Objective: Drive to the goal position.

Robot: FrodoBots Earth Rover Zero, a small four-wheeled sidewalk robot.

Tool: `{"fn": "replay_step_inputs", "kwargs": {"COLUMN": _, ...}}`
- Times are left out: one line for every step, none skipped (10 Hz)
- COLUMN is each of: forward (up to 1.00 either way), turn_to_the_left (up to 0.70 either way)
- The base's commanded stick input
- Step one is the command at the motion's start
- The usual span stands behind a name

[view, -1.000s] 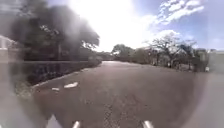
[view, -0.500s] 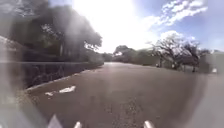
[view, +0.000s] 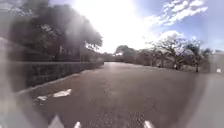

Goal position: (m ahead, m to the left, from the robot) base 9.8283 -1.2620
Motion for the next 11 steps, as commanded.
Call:
{"fn": "replay_step_inputs", "kwargs": {"forward": 0.5, "turn_to_the_left": -0.13}}
{"fn": "replay_step_inputs", "kwargs": {"forward": 0.5, "turn_to_the_left": -0.3}}
{"fn": "replay_step_inputs", "kwargs": {"forward": 0.5, "turn_to_the_left": -0.47}}
{"fn": "replay_step_inputs", "kwargs": {"forward": 0.5, "turn_to_the_left": -0.5}}
{"fn": "replay_step_inputs", "kwargs": {"forward": 0.5, "turn_to_the_left": -0.5}}
{"fn": "replay_step_inputs", "kwargs": {"forward": 0.5, "turn_to_the_left": -0.48}}
{"fn": "replay_step_inputs", "kwargs": {"forward": 0.5, "turn_to_the_left": -0.3}}
{"fn": "replay_step_inputs", "kwargs": {"forward": 0.5, "turn_to_the_left": -0.12}}
{"fn": "replay_step_inputs", "kwargs": {"forward": 0.5, "turn_to_the_left": 0.0}}
{"fn": "replay_step_inputs", "kwargs": {"forward": 0.5, "turn_to_the_left": 0.0}}
{"fn": "replay_step_inputs", "kwargs": {"forward": 0.5, "turn_to_the_left": 0.0}}
